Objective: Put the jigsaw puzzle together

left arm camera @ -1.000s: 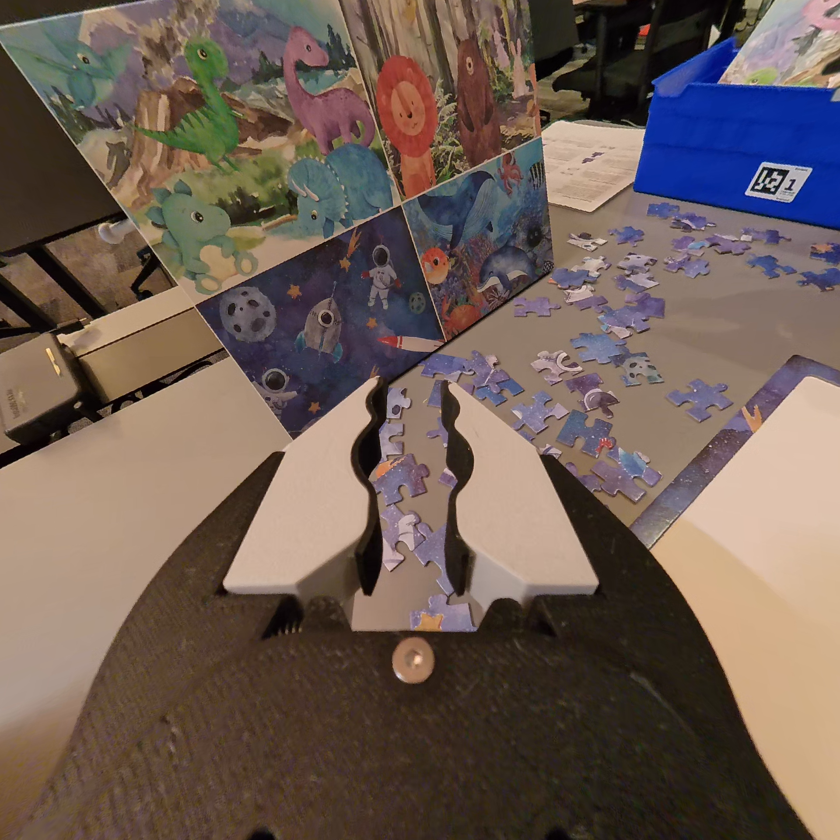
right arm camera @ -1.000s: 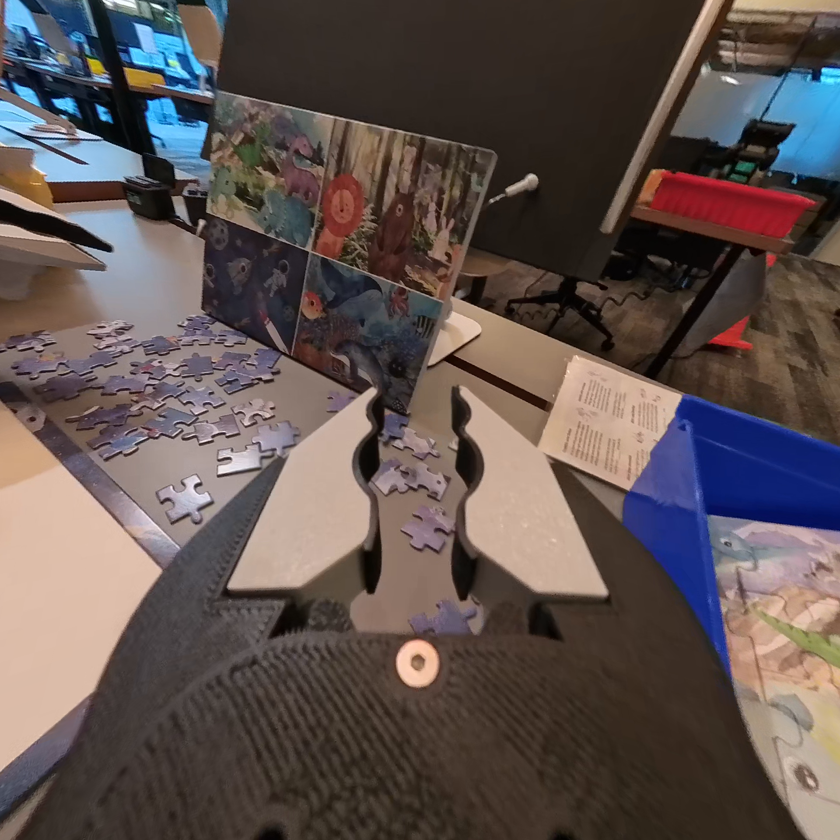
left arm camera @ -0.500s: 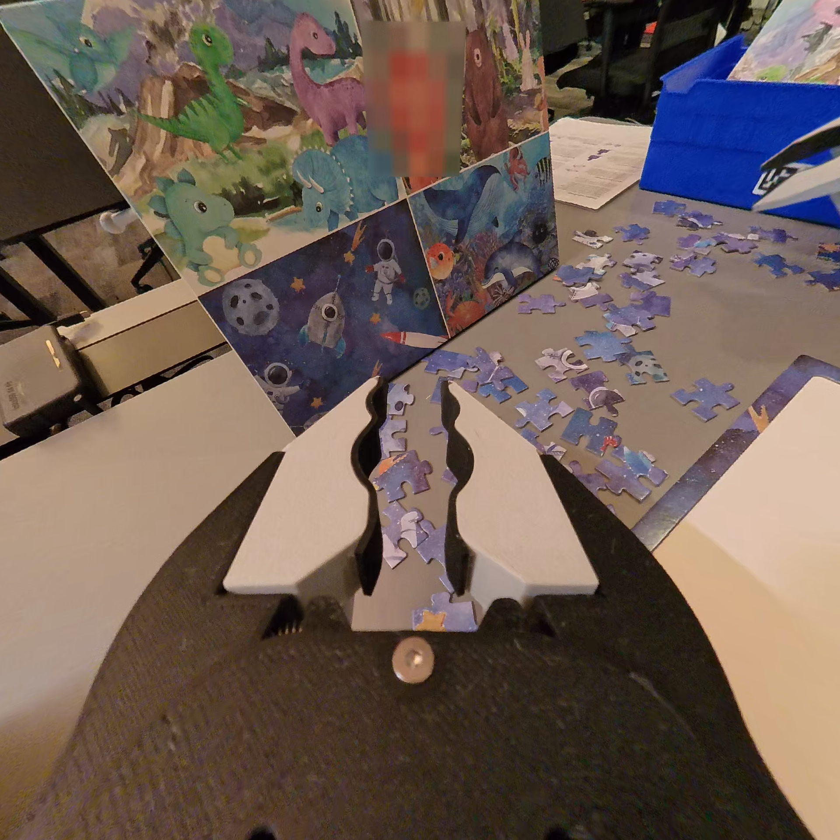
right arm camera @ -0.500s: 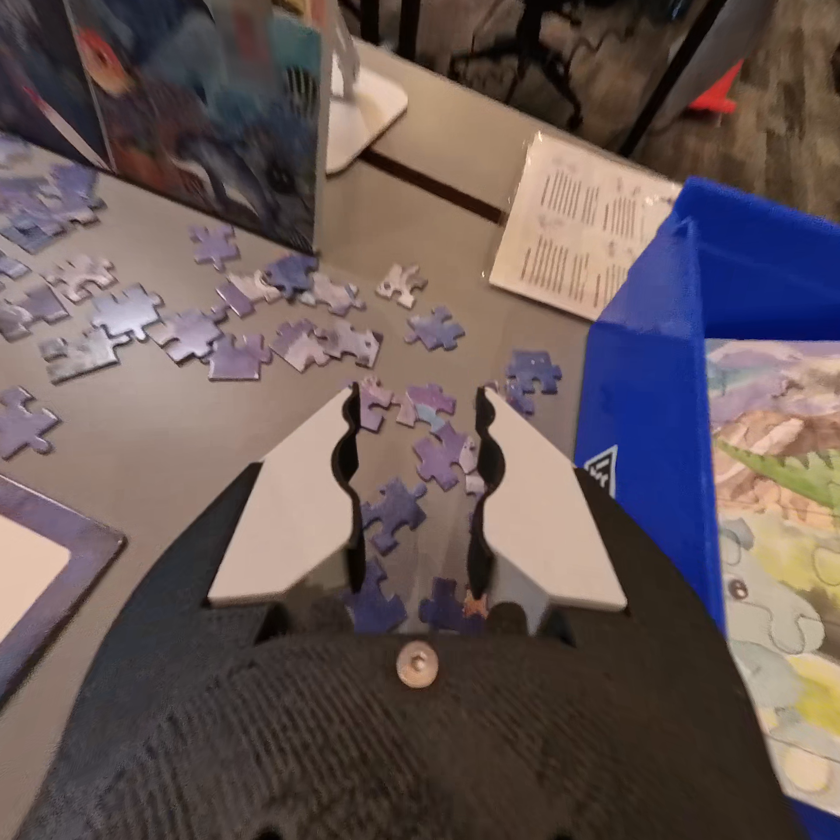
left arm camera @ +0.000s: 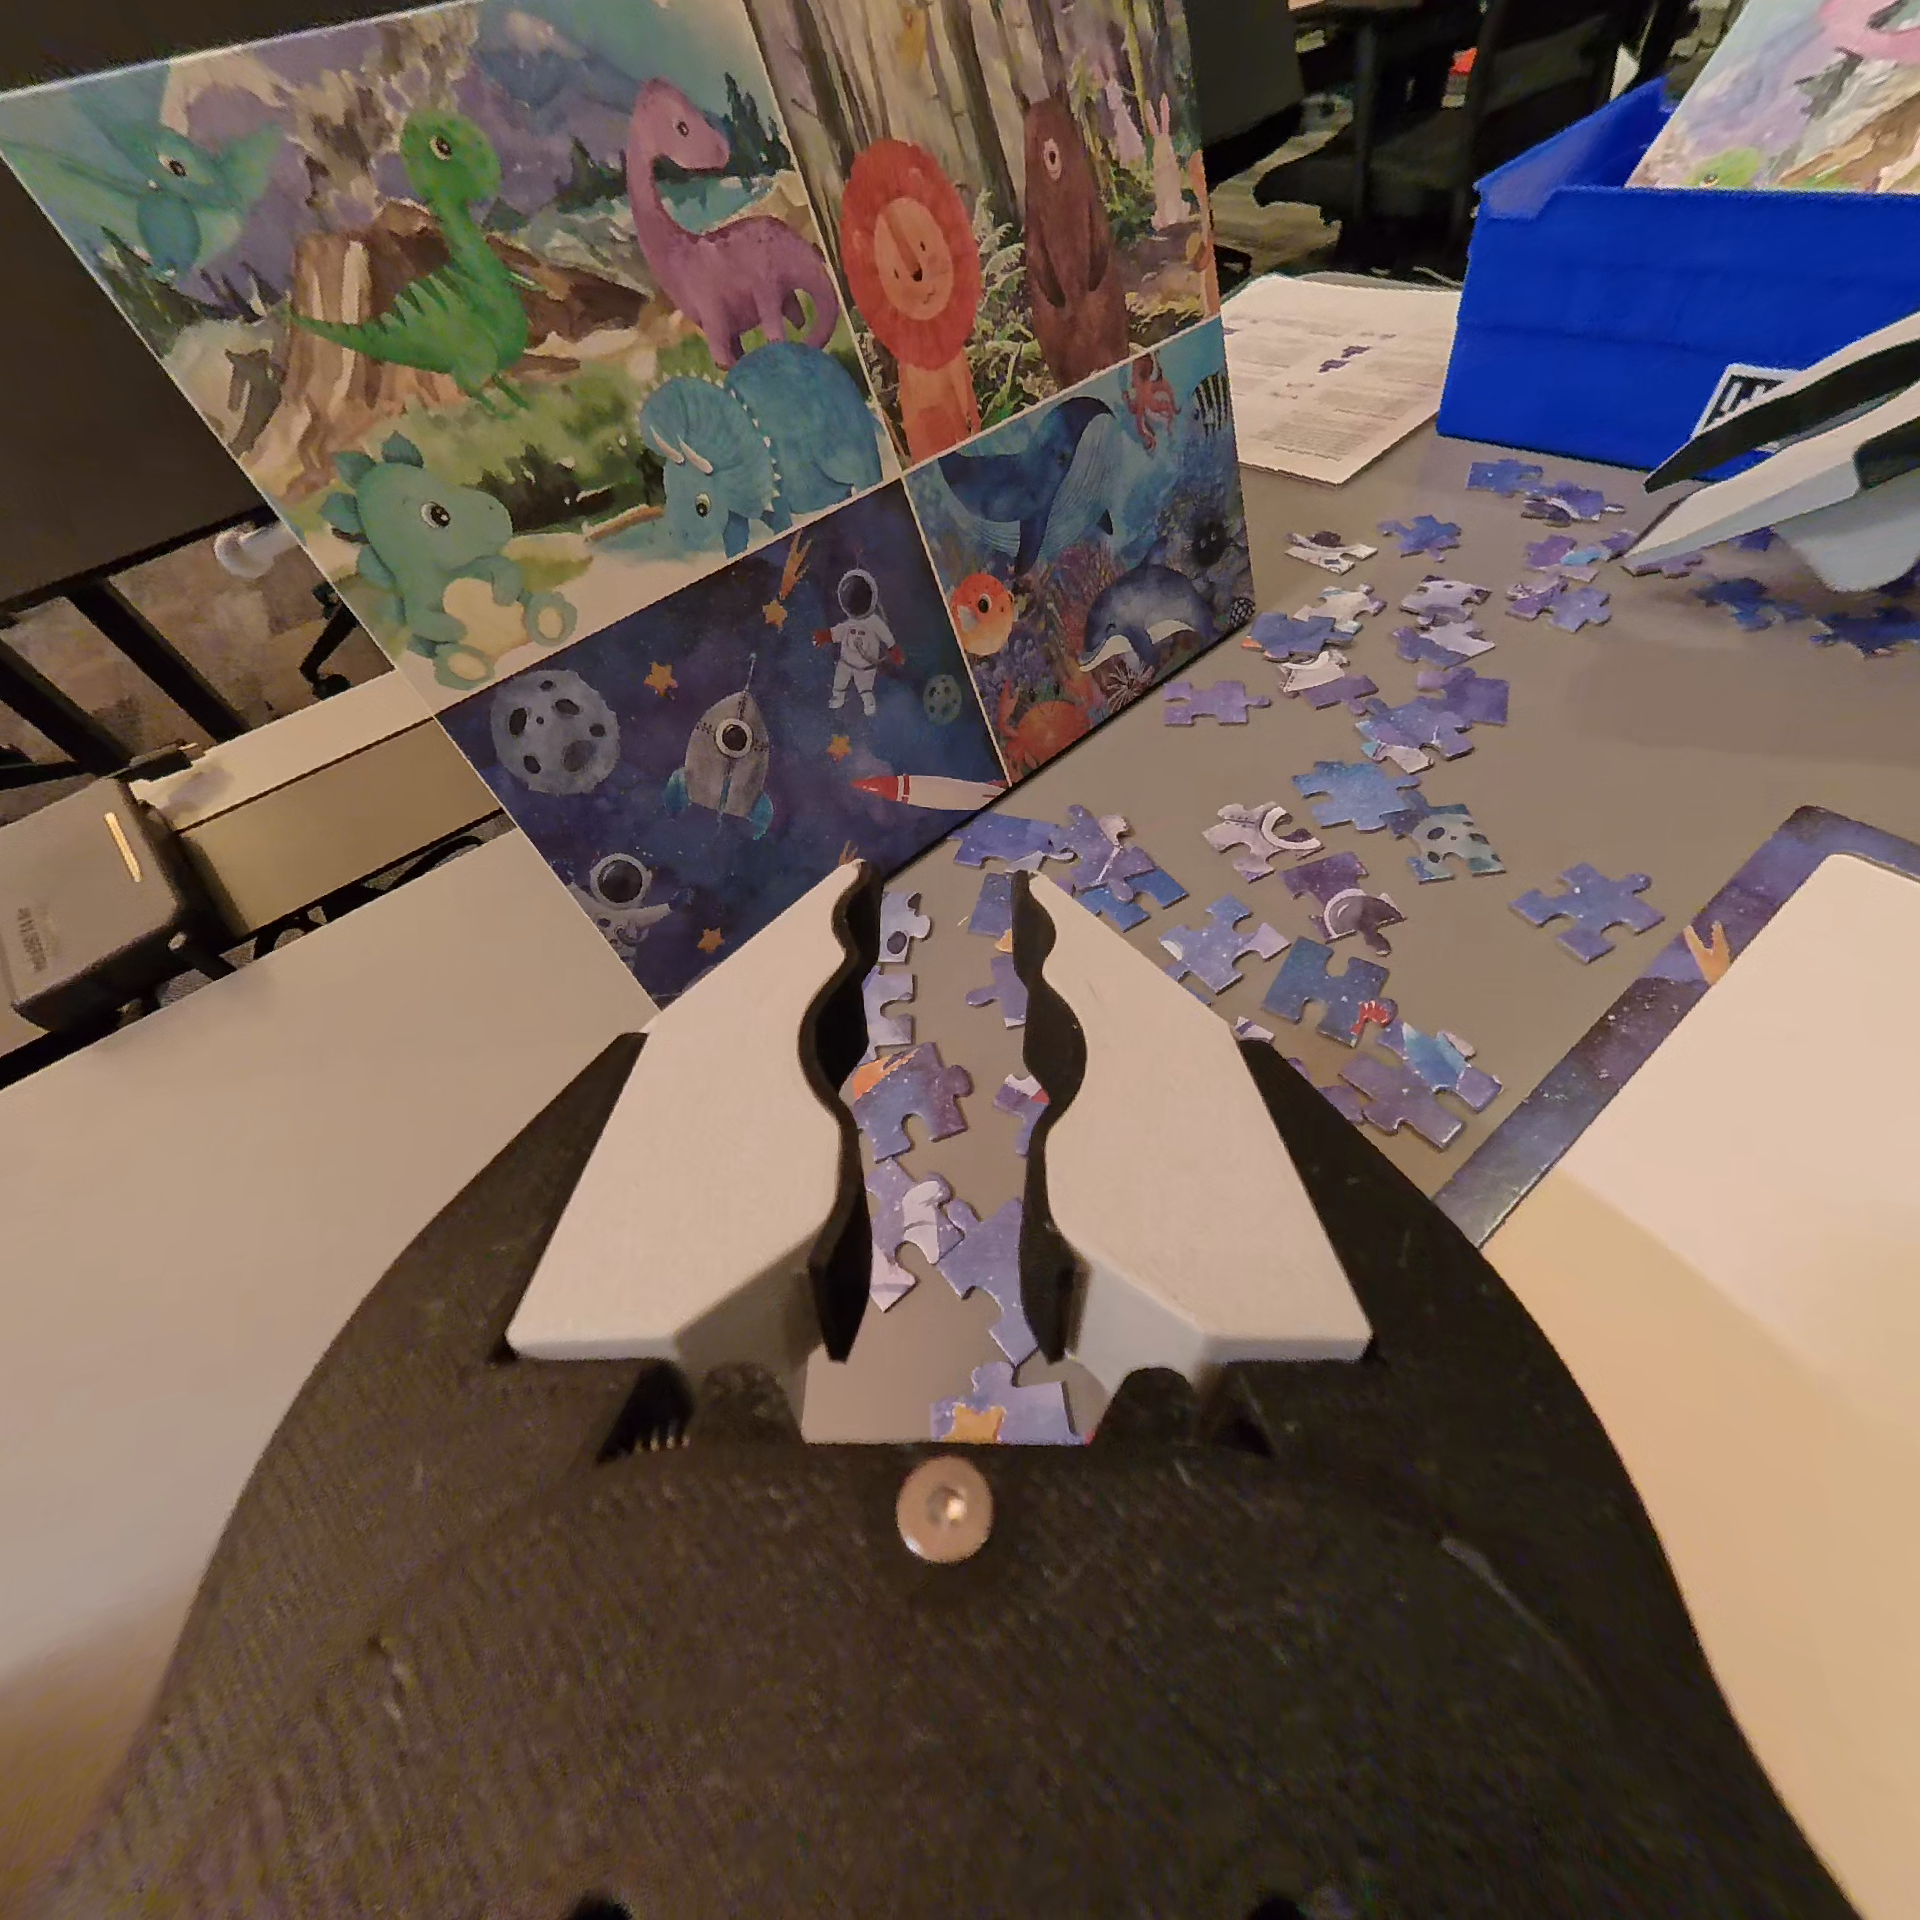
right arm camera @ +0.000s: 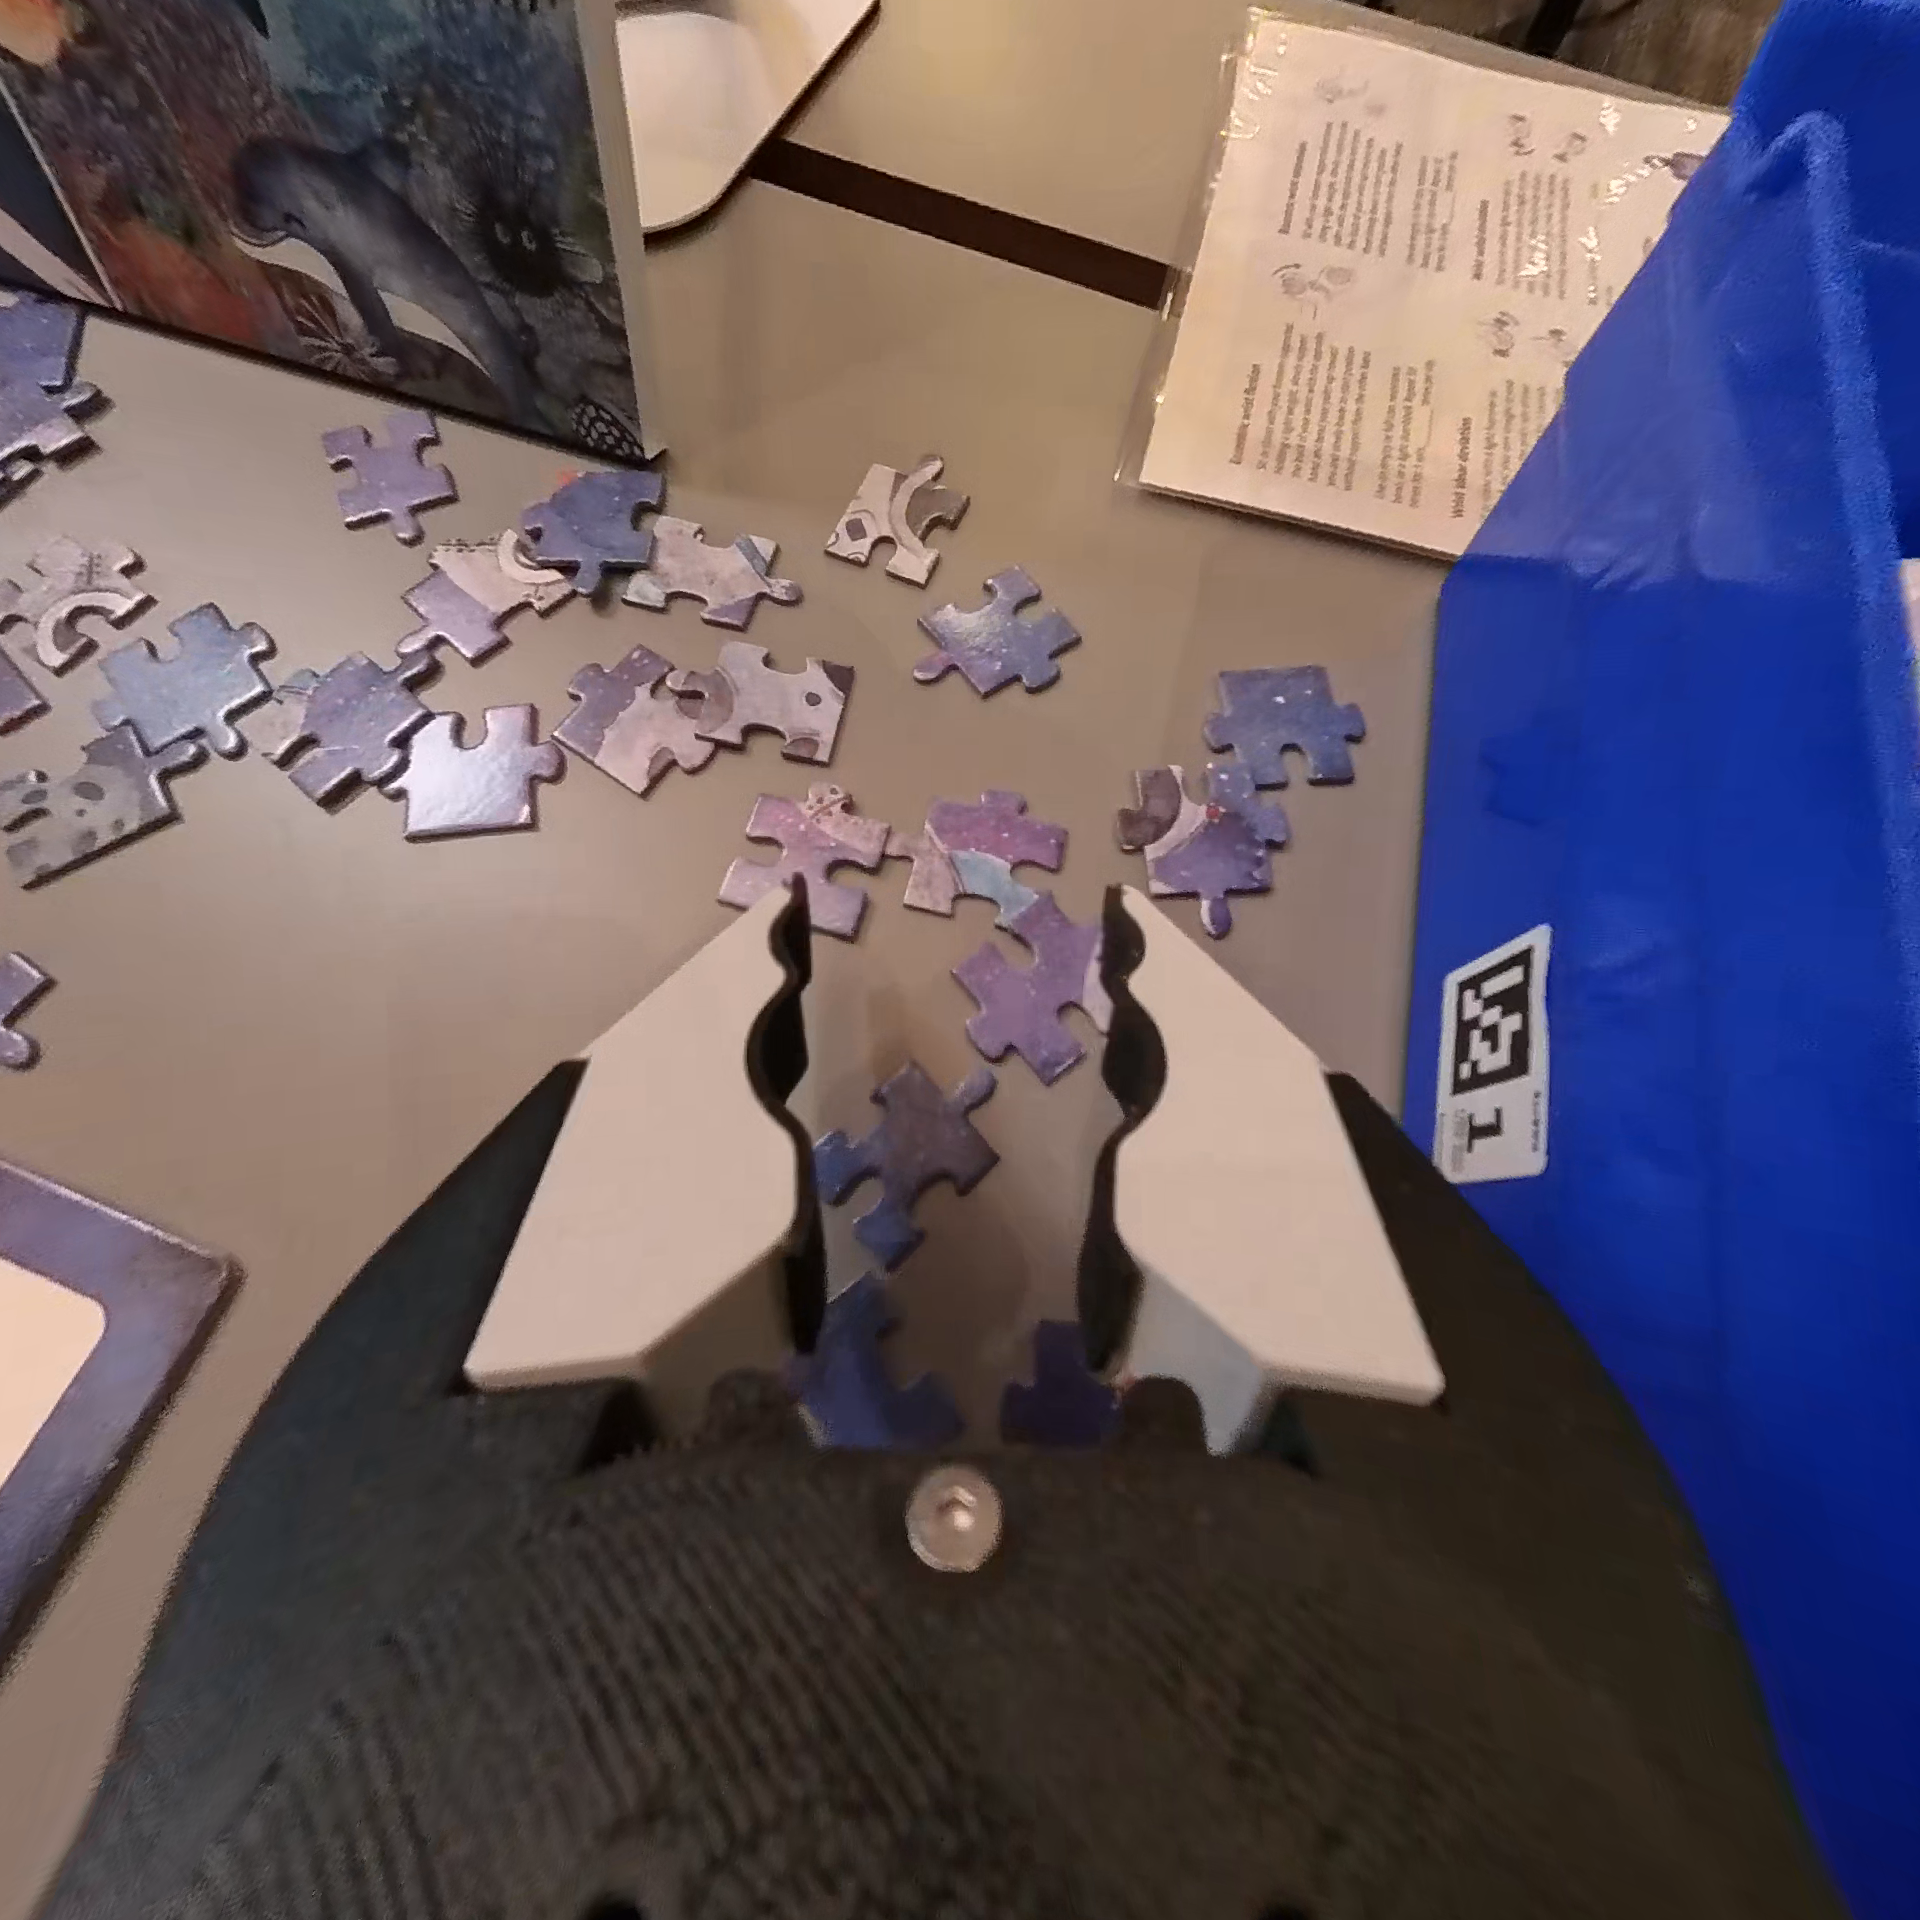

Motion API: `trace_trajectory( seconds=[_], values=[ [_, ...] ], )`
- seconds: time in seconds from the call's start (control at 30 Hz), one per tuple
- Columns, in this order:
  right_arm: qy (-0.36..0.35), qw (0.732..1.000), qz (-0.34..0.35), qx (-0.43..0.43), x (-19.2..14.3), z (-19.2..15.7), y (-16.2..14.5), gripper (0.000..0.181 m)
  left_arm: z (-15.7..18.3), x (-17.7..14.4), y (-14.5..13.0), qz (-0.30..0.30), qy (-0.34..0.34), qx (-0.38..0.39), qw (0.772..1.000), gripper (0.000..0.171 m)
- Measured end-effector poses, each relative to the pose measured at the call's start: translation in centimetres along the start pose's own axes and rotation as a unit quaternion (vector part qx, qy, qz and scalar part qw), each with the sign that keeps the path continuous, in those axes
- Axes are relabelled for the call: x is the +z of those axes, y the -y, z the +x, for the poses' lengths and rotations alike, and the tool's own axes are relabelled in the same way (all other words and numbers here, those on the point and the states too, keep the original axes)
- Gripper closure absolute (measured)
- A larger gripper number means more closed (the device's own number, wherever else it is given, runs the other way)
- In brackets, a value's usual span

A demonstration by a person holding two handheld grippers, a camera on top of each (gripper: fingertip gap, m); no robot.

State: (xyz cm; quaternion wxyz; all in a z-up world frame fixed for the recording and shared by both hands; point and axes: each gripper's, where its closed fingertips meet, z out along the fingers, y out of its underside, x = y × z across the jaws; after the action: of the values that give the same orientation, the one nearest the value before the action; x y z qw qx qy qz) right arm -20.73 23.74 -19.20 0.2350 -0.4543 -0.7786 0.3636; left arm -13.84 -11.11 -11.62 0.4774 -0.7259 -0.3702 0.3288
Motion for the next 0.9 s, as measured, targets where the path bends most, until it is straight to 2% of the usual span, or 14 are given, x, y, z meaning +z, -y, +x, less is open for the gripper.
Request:
trace_trajectory(
  seconds=[0.17, 0.33, 0.43, 0.5, 0.63, 0.73, 0.9],
  values=[
    [-0.023, 0.999, -0.005, 0.027, 1.1, 1.3, 0.1, 0.117, -0.4, 0.1, -0.4, 0.003, 0.001, -0.013, 1.0, 0.148],
    [-0.047, 0.998, -0.016, 0.035, 2.6, 2.8, 1.4, 0.122, -0.6, 0.2, -0.6, 0.005, -0.001, -0.024, 1.0, 0.148],
    [-0.064, 0.995, -0.04, 0.057, 3.6, 4.2, 1.0, 0.12, -0.5, 0.3, -0.7, 0.003, -0.002, -0.02, 1.0, 0.148],
    [-0.061, 0.993, -0.061, 0.077, 3.9, 4.1, 0.3, 0.115, -0.4, 0.5, -1.0, -0.002, -0.003, -0.017, 1.0, 0.148],
    [-0.011, 0.994, -0.075, 0.078, 2.4, 1.2, 0.1, 0.123, -0.3, 0.6, -1.1, -0.005, -0.004, -0.011, 1.0, 0.148],
    [-0.066, 0.995, -0.03, 0.064, 1.7, 3.1, 1.9, 0.134, -0.1, 0.6, -0.9, -0.004, -0.005, -0.009, 1.0, 0.148],
    [-0.112, 0.99, -0.027, 0.081, 4.1, 5.4, 3.3, 0.124, -0.1, 0.6, -1.0, -0.007, -0.004, -0.004, 1.0, 0.148]
  ],
)
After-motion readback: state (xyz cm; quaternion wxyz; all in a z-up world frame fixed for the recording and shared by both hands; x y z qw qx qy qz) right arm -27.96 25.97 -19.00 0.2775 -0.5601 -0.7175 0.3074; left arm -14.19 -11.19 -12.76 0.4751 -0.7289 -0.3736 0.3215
